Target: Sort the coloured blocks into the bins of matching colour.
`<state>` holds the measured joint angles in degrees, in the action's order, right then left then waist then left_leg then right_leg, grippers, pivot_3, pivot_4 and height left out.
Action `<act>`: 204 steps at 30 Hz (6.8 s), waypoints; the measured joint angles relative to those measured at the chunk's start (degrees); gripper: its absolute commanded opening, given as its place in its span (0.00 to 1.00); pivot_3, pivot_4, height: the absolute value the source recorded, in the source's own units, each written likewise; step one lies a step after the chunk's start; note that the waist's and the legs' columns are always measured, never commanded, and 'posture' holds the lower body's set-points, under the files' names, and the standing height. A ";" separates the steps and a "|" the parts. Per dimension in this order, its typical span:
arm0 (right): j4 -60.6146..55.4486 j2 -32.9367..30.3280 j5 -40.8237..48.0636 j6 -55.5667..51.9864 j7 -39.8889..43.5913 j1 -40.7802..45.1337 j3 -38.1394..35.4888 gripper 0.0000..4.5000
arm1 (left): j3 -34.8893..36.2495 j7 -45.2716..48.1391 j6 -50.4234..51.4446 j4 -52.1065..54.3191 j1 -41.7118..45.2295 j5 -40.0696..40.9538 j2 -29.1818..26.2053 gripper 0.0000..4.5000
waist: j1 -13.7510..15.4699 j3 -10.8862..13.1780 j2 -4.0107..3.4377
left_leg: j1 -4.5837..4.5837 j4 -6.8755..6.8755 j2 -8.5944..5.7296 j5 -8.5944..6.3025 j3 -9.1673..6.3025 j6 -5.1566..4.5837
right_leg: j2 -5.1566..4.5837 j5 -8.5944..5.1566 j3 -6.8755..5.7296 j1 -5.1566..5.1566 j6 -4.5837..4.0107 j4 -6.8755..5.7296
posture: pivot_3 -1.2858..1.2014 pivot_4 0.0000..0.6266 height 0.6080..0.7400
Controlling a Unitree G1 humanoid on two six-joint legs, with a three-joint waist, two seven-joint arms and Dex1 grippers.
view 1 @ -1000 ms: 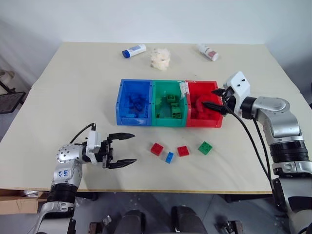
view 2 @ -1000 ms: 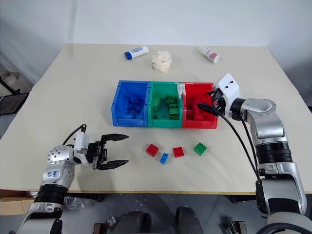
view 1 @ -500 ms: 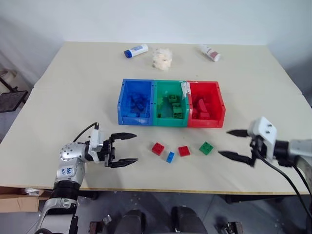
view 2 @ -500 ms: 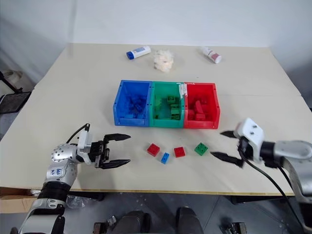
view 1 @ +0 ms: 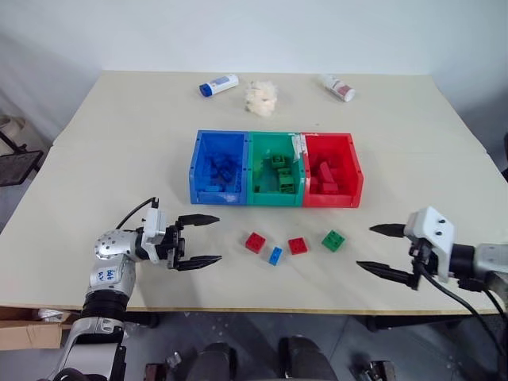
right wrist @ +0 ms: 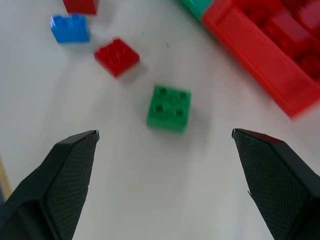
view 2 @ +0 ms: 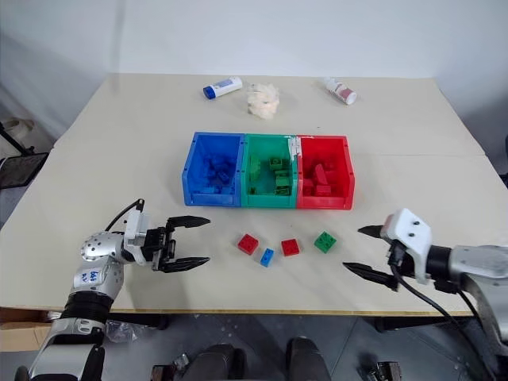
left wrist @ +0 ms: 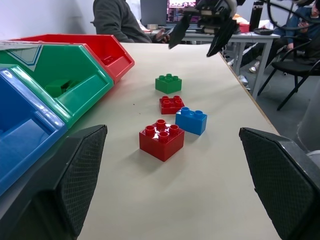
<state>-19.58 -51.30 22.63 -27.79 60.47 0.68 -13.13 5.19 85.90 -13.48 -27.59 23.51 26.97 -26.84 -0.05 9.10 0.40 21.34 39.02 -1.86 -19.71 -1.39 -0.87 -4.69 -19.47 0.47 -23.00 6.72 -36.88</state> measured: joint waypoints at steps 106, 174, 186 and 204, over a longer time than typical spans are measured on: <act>17.71 11.66 -10.41 5.93 -0.15 22.07 25.23 0.34 | 2.82 -1.48 0.83 9.07 -9.19 2.09 -0.72 1.00 | -0.14 0.27 -0.34 | -0.06 -0.04 0.10 -0.10 -0.23 -0.02 | -0.03 0.07 -0.52 0.42 -0.11 0.68 | 0.52 0.24 1.00; 9.59 18.54 -9.93 0.69 0.73 23.56 31.81 0.34 | 3.83 -3.89 0.87 11.66 -12.06 2.35 -0.70 1.00 | -0.17 0.38 -0.51 | -0.04 -0.08 0.10 -0.12 -0.31 0.01 | -0.04 0.07 -0.60 0.42 -0.12 0.72 | 0.52 0.24 1.00; 12.32 24.46 -8.35 -0.81 -4.33 38.06 28.08 0.34 | 3.80 -3.99 0.85 11.12 -9.15 2.36 -0.12 1.00 | -0.38 0.40 -0.55 | -0.02 -0.13 0.10 -0.11 -0.34 0.03 | -0.04 0.07 -0.68 0.36 -0.13 0.68 | 0.52 0.24 1.00; 48.62 45.65 -17.58 26.81 -24.60 54.89 24.98 0.80 | 4.03 -5.28 0.50 11.36 -9.72 2.36 0.33 1.00 | -2.86 0.42 -0.57 | 0.00 -0.12 0.07 -0.03 -0.44 0.18 | -0.07 0.09 -0.92 0.07 -0.22 -0.21 | 0.52 0.24 1.00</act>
<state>29.04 -5.65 5.05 -0.98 35.88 55.57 11.86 9.22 80.62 -12.99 -16.23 13.79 29.33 -26.52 -2.92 9.51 -0.18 21.34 38.90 -1.79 -19.73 -1.82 -0.69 -4.76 -19.38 -0.45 -22.93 6.50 -37.09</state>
